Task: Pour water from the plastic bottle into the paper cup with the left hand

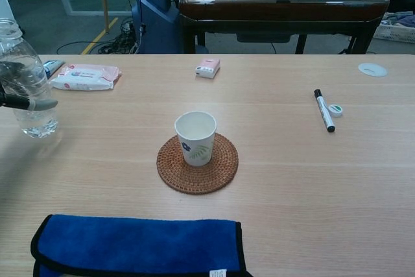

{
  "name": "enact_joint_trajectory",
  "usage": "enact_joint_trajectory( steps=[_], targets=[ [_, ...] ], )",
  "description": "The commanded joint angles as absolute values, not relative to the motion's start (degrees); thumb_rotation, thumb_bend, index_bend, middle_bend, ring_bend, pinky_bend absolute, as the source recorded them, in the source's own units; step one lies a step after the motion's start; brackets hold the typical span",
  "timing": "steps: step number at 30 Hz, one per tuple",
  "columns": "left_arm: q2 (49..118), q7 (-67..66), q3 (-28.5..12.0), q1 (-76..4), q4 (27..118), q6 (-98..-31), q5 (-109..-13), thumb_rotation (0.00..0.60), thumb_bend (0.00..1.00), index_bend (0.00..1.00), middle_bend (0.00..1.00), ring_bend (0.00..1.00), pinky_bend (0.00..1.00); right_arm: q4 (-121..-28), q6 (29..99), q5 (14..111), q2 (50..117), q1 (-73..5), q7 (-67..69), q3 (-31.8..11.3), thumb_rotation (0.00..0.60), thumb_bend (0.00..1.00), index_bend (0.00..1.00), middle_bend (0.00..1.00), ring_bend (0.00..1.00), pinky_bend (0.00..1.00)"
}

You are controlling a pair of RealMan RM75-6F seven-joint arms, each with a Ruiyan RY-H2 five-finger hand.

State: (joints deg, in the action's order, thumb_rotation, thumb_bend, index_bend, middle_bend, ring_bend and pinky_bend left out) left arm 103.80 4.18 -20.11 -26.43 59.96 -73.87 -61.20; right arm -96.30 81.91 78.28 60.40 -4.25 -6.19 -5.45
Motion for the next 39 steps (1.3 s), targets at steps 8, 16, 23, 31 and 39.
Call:
enact_joint_trajectory(
  steps=[8,16,23,31,39],
  targets=[
    [103.9,6.9,-20.8,-26.3,59.1,-70.7,-61.0,0.600,0.08,0.66,0.70,0.40,0.32,-96.4,81.4,78.1,60.5,-4.4,-6.6,-5.3,0.600,0.54,0.42,0.55,0.50,0.54],
    [104.0,9.9,-20.0,-25.9,57.8,-69.2,-62.1,0.600,0.08,0.63,0.68,0.38,0.29,-96.5,81.2,77.8,60.5,-4.4,-6.8,-5.3,0.600,0.54,0.42,0.55,0.50,0.54],
    [104.2,8.8,-19.2,-25.8,57.0,-68.0,-62.4,0.600,0.08,0.60,0.65,0.35,0.27,-96.7,81.6,77.7,60.4,-4.3,-6.7,-5.4,0.600,0.54,0.42,0.55,0.50,0.54],
    [104.0,10.1,-19.1,-25.5,57.2,-67.4,-63.0,0.600,0.08,0.52,0.57,0.31,0.26,-96.9,81.9,78.0,60.2,-4.2,-6.5,-5.5,0.600,0.54,0.42,0.55,0.50,0.54],
    [102.9,10.6,-19.2,-24.8,58.6,-66.6,-62.7,0.600,0.08,0.42,0.49,0.27,0.24,-96.4,82.1,78.5,60.6,-4.2,-6.3,-5.4,0.600,0.54,0.42,0.55,0.50,0.54]
  ],
)
